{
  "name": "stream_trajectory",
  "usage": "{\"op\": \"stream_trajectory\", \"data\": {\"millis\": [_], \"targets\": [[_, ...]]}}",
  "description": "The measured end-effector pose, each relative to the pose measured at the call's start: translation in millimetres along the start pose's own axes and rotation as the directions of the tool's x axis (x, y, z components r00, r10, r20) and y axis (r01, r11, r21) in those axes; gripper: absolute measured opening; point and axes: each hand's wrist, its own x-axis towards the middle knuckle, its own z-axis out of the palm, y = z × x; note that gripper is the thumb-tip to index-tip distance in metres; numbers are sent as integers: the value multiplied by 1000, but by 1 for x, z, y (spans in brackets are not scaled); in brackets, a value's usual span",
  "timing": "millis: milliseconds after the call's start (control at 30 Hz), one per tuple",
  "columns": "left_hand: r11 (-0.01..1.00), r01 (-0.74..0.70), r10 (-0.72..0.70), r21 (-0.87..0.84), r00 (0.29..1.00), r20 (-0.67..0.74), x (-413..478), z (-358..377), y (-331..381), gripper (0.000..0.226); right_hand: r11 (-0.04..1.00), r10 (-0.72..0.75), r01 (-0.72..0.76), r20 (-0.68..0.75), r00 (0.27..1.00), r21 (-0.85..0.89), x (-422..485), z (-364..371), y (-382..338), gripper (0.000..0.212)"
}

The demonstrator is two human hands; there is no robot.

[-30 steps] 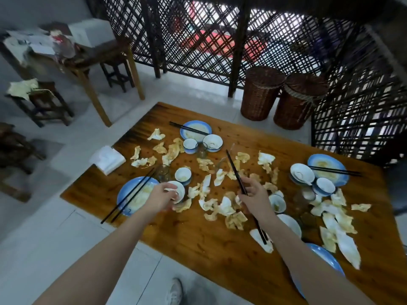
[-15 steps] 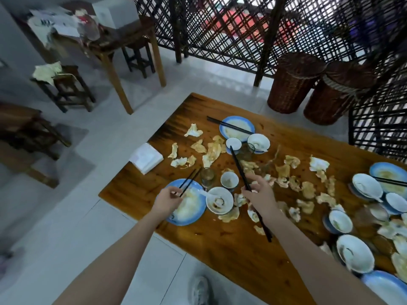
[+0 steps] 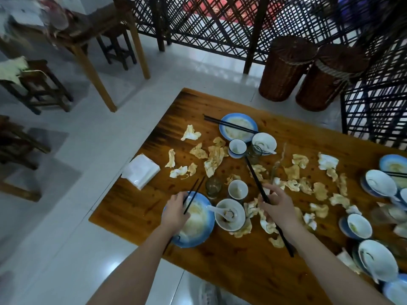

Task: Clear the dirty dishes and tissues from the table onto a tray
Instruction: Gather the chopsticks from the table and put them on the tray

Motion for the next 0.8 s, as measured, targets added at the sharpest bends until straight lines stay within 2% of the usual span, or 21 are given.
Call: {"op": "stream_trajectory", "data": {"millis": [267, 400, 600, 800], "targets": [[969, -44, 33, -242, 998, -48, 8, -8, 8, 34, 1000, -4, 4, -34, 999, 3, 6, -8, 1, 33], [911, 14, -43, -411, 997, -62, 11, -30, 23, 29, 1000, -4, 5, -50, 999, 25, 7, -10, 0, 33], [750, 60, -55, -659, 998, 28, 7, -67, 62, 32, 997, -49, 53, -68, 996, 51, 1, -23, -4, 33], [692, 50, 30, -720, 995, 98, -3, -73, 121, 27, 993, -49, 61, -112, 992, 105, -5, -62, -3, 32]]}}
